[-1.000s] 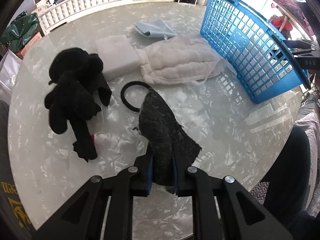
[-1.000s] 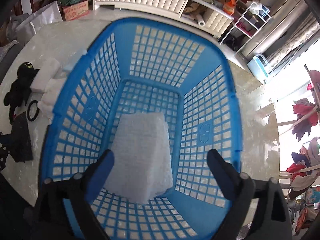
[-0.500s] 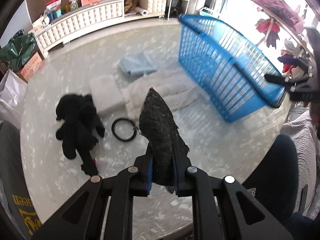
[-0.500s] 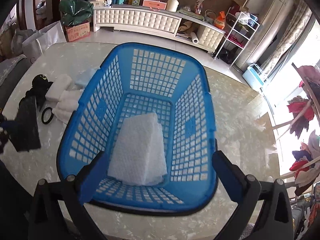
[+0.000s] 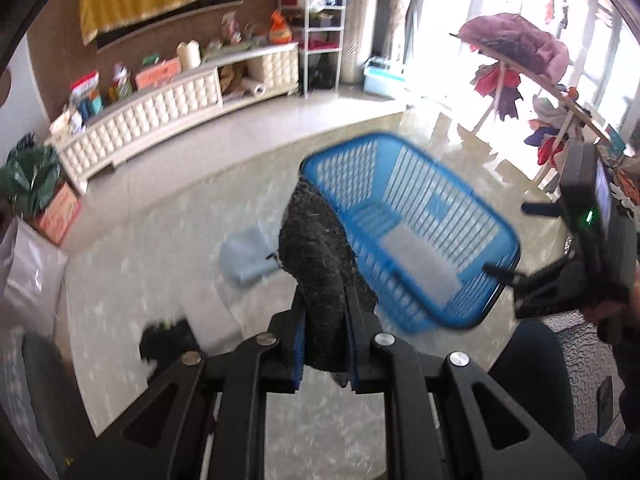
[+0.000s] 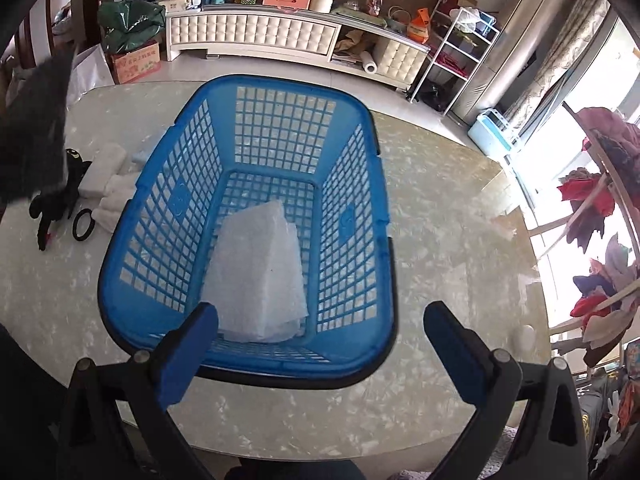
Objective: Organize soft objects
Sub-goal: 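Carry the black felt square over the basket and release it with the left tool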
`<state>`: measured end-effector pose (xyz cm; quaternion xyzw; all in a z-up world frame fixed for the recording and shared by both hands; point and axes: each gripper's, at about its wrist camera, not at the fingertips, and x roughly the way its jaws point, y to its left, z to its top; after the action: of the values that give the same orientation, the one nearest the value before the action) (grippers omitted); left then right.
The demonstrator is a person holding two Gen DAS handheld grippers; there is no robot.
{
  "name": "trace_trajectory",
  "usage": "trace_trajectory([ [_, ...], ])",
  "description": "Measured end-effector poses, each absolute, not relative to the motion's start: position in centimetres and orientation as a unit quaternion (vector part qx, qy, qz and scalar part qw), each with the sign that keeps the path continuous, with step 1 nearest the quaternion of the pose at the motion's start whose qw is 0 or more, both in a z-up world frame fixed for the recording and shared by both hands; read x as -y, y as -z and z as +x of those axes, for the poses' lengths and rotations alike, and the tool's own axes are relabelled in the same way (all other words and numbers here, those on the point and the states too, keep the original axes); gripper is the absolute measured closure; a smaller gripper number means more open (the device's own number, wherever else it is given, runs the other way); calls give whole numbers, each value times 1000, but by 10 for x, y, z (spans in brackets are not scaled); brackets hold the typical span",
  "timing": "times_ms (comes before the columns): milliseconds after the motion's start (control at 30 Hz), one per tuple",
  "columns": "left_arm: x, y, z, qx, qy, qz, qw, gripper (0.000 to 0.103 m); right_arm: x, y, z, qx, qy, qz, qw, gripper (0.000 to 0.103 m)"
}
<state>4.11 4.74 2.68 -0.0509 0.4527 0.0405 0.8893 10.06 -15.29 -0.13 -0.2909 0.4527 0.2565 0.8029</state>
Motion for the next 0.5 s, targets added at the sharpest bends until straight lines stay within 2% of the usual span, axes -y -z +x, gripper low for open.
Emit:
trace_trajectory([
  [200, -34, -51, 73, -431, -8, -25, 902, 89, 162, 0, 109, -460, -252, -272, 807, 0],
  [500, -13, -48, 122, -438, 36, 2, 898, 89, 170, 4, 125, -455, -241, -266, 815, 0],
])
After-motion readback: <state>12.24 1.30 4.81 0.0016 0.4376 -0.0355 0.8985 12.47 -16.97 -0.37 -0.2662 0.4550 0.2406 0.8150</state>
